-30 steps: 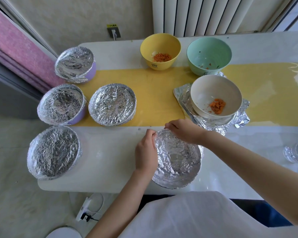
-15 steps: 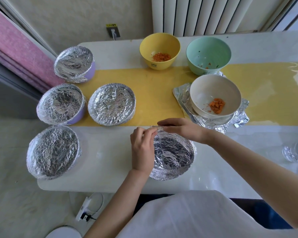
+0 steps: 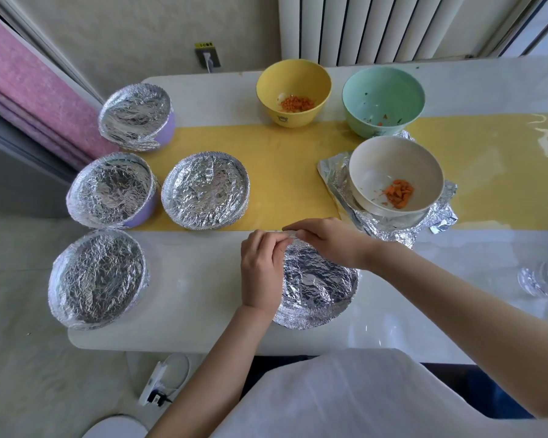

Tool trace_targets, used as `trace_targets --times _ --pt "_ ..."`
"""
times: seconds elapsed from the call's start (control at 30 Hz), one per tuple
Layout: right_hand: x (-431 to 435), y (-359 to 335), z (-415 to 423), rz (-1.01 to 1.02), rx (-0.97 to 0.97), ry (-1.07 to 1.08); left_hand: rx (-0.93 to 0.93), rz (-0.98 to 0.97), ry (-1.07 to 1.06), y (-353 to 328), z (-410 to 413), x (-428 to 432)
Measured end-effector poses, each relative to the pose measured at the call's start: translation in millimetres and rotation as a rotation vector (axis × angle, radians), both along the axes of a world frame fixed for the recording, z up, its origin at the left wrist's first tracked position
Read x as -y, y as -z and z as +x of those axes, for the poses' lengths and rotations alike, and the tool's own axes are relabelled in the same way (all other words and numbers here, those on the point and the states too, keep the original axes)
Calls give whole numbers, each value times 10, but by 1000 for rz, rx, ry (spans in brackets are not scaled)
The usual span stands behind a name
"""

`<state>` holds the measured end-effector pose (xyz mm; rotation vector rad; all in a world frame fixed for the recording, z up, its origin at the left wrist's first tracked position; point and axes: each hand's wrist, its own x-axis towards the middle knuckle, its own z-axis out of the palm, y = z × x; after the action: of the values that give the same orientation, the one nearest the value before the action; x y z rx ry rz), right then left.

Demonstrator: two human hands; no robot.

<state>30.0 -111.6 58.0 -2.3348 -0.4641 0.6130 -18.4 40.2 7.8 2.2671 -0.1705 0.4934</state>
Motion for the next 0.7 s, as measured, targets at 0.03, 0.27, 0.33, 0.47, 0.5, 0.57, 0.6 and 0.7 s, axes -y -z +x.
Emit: trace_targets --times 0.03,0.27,0.33,0.47,0.5,0.57,0.6,0.7 --pt "-2 20 -3 -5 50 -24 -4 -1 -2 -4 2 0" --pt "35 72 -5 14 217 -137 -51 -44 23 -26 16 16" --pt "50 80 -15 26 235 -135 -96 -81 29 -27 14 11" --pt "75 90 -31 46 243 -136 -200 -113 57 -52 -10 5" --pt "76 91 -33 54 239 -137 -213 -114 62 -58 -13 7" --pt "75 97 -30 58 234 -140 -224 -127 53 -71 -13 14" --pt "74 98 -27 55 235 -141 -227 -128 43 -80 -14 15" --pt "82 109 -27 57 241 -135 -185 -96 33 -58 -31 5"
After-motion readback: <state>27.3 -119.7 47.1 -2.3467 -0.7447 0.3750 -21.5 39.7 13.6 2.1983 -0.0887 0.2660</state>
